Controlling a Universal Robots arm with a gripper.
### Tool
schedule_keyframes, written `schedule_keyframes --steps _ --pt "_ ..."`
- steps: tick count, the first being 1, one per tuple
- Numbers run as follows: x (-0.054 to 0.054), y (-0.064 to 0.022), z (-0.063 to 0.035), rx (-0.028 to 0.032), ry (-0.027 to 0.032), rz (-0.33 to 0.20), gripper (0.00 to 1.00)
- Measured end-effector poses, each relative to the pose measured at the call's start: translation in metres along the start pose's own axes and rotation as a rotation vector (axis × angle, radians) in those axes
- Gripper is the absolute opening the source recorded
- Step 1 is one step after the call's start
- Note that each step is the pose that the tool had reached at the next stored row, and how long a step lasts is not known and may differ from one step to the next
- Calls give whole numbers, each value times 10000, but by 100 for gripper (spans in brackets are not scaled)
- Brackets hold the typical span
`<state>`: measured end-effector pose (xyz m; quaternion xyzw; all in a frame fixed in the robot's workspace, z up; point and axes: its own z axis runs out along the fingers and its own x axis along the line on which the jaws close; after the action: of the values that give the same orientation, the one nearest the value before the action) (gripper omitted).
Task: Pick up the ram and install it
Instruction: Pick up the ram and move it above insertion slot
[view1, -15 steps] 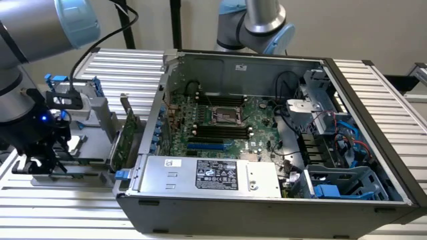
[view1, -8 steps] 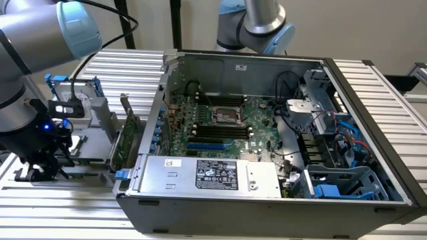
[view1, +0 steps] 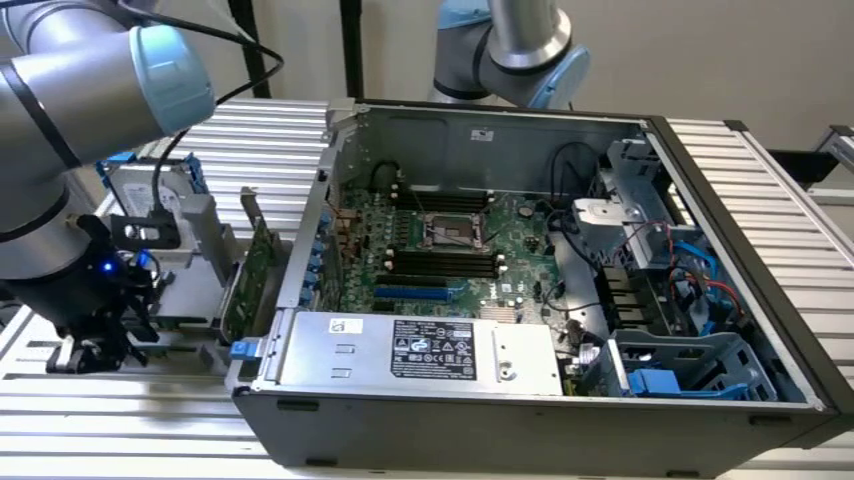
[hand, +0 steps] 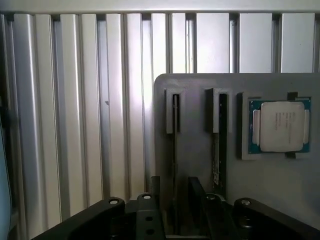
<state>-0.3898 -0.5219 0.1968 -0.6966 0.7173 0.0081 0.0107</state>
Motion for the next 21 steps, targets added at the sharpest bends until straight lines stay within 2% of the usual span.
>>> schedule_keyframes --steps 4,6,9,13,16,17,21 --pt "1 -8 33 -19 1 0 100" --pt "1 -8 34 -75 2 2 100" --pt "-1 -8 35 -112 2 4 100" --pt "-7 -10 33 -190 5 5 100" --pt "-8 -11 31 -214 6 6 100" --pt "-8 -11 30 -216 6 6 0" --pt "-8 -12 31 -215 6 6 0"
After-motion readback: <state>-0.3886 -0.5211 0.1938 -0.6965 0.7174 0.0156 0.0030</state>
